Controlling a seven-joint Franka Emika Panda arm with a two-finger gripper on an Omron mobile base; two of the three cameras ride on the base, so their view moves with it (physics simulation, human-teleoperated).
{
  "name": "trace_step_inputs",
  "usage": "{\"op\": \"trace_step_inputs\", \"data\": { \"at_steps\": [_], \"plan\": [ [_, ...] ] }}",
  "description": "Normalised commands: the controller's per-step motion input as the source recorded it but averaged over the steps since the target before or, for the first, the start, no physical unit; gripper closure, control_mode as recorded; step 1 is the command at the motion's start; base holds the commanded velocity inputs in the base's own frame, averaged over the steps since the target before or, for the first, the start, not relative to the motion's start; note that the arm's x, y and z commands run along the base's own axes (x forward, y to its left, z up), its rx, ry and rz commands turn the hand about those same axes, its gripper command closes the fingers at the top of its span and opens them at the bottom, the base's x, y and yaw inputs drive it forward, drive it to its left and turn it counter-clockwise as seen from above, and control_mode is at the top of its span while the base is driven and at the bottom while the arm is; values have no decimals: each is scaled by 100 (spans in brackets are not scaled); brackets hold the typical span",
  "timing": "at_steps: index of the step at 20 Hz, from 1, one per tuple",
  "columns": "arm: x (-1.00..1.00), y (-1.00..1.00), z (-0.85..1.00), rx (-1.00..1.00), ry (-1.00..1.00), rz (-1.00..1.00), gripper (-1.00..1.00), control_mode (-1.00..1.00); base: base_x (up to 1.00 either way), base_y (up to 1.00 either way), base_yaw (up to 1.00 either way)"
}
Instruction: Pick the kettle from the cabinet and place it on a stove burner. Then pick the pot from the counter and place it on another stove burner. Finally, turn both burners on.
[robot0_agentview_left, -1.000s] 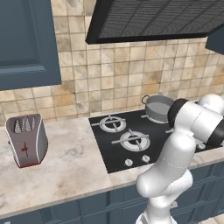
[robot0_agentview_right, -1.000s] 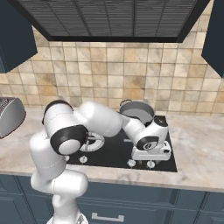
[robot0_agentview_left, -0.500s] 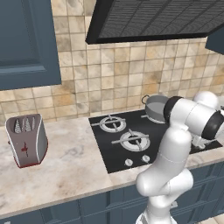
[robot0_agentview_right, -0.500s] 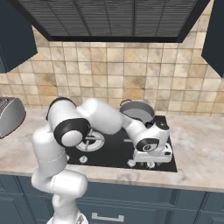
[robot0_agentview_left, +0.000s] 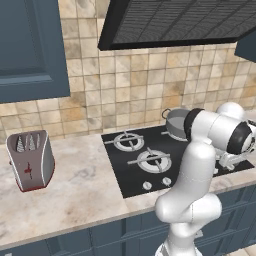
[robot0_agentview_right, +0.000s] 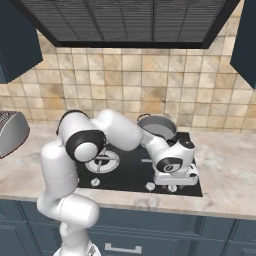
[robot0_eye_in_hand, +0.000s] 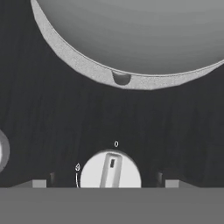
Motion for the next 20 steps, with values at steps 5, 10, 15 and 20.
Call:
{"op": "trace_step_inputs", "data": {
  "at_steps": [5,10,15,20],
  "plan": [
    [4,-2,-22,0,0,0,-100,-100,0,0,0],
    [0,0,-21,0,0,0,-100,-100,0,0,0],
    [-1,0,-12,0,-2,0,100,-100,0,0,0],
    [-4,2,0,0,-6,0,100,-100,0,0,0]
  ]
}}
